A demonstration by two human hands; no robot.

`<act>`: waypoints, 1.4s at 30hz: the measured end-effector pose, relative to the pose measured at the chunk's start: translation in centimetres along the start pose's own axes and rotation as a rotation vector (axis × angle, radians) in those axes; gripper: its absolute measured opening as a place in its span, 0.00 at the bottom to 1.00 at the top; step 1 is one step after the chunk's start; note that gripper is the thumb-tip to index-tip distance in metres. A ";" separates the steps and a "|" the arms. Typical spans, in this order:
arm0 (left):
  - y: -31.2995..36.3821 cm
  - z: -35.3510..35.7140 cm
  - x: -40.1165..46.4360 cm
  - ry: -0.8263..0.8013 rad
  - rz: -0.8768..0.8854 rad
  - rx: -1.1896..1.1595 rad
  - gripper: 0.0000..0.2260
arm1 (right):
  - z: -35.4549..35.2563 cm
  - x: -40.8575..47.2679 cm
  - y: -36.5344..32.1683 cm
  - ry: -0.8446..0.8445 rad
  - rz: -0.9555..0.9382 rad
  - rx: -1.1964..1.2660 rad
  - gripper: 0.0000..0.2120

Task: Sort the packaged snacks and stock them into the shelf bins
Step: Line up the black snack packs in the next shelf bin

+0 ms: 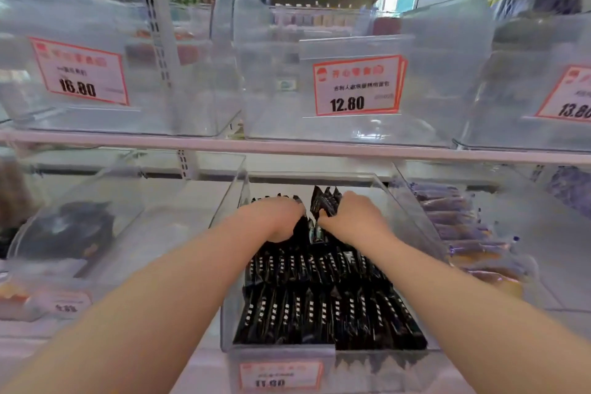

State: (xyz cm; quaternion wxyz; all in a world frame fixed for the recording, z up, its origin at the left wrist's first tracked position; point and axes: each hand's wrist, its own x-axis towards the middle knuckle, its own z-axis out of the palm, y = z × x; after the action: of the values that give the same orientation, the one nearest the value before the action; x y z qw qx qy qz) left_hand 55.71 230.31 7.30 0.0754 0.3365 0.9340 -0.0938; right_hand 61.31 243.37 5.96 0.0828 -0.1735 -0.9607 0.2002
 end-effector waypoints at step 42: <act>15.6 1.9 -15.6 0.441 0.667 -0.233 0.09 | -4.4 -20.5 16.2 -0.299 -0.320 0.020 0.14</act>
State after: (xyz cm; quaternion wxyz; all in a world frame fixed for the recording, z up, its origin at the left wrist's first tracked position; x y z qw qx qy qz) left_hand 77.81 232.06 6.70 -0.0625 0.6218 0.7719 0.1163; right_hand 86.21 251.33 1.44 -0.0280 0.0137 -0.9756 0.2173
